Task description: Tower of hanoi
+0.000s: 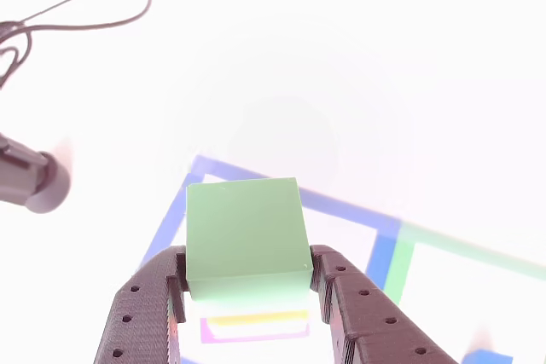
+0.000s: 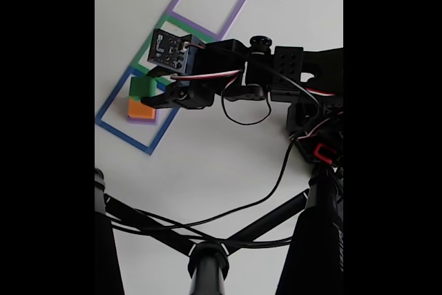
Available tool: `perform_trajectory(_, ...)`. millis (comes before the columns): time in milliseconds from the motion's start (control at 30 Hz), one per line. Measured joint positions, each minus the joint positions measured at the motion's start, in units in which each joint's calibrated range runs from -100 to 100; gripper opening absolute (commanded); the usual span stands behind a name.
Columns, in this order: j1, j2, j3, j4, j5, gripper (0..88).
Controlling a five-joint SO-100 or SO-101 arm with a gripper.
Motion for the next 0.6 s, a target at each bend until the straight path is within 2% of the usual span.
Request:
perform_trajectory(133, -0.9, 3.5, 6.7, -13.2, 0.0, 6.4)
perform_trajectory(300, -1.0, 8.2, 11.2, -24.2, 0.0, 6.4)
perform_trajectory(600, -1.0, 14.9, 13.1, -34.6, 0.0, 6.3)
